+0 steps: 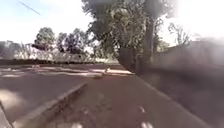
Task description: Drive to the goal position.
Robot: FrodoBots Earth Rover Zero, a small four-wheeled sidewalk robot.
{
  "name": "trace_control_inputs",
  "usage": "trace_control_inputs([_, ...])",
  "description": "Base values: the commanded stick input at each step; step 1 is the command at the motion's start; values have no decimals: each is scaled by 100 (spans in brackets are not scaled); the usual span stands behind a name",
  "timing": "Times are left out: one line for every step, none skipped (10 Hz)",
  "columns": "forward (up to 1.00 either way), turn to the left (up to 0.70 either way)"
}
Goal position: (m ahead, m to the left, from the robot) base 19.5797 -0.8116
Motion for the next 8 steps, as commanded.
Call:
trace_control_inputs([70, 0])
trace_control_inputs([70, 0])
trace_control_inputs([70, 0])
trace_control_inputs([70, 0])
trace_control_inputs([70, 0])
trace_control_inputs([70, 0])
trace_control_inputs([70, 0])
trace_control_inputs([70, 0])
